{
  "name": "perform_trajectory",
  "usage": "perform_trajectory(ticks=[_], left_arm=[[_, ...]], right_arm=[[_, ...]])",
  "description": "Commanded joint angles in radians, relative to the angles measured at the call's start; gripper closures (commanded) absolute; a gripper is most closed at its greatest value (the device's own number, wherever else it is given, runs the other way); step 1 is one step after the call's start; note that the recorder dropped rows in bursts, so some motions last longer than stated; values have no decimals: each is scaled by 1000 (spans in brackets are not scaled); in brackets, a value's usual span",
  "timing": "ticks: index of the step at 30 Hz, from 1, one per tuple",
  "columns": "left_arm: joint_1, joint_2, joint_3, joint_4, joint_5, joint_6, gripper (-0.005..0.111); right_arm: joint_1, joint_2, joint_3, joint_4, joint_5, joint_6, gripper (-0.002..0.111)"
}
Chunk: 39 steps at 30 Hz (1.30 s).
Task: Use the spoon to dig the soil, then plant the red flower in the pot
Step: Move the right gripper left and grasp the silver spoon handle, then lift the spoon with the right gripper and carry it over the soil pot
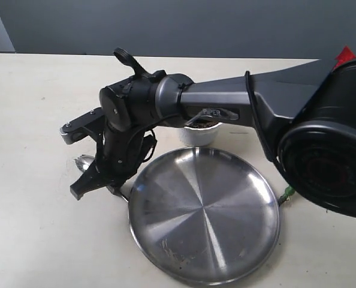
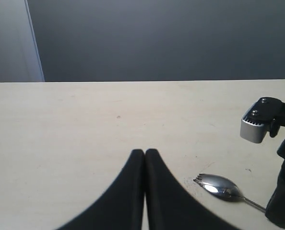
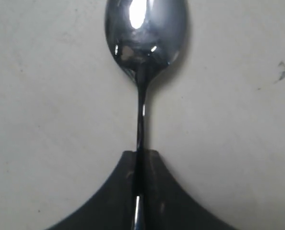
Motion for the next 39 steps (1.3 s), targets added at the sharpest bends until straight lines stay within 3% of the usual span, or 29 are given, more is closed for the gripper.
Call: perform_trajectory(ticks=[1, 11, 19, 26, 32, 36, 37, 39], left_arm=[[-3, -2, 4, 6, -8, -2, 106], [-3, -2, 4, 6, -8, -2, 106], [-3, -2, 4, 6, -8, -2, 106], [-3, -2, 4, 6, -8, -2, 106], [-3, -2, 4, 6, -8, -2, 106], [-3, -2, 4, 5, -6, -2, 106], [-3, -2, 4, 5, -6, -2, 106], [-3, -2, 4, 5, -6, -2, 106]], right_arm=[[2, 21, 6, 67, 26, 0, 109], [2, 21, -66, 241, -17, -71, 109], [2, 2, -191, 176, 28, -104, 109], [2, -108, -244, -168, 235, -86, 109], [0, -258, -244, -403, 262, -74, 109], [0, -362, -244, -678, 386, -77, 109], [0, -365, -244, -817, 392, -93, 109], [0, -365, -242, -921, 392, -189, 109]])
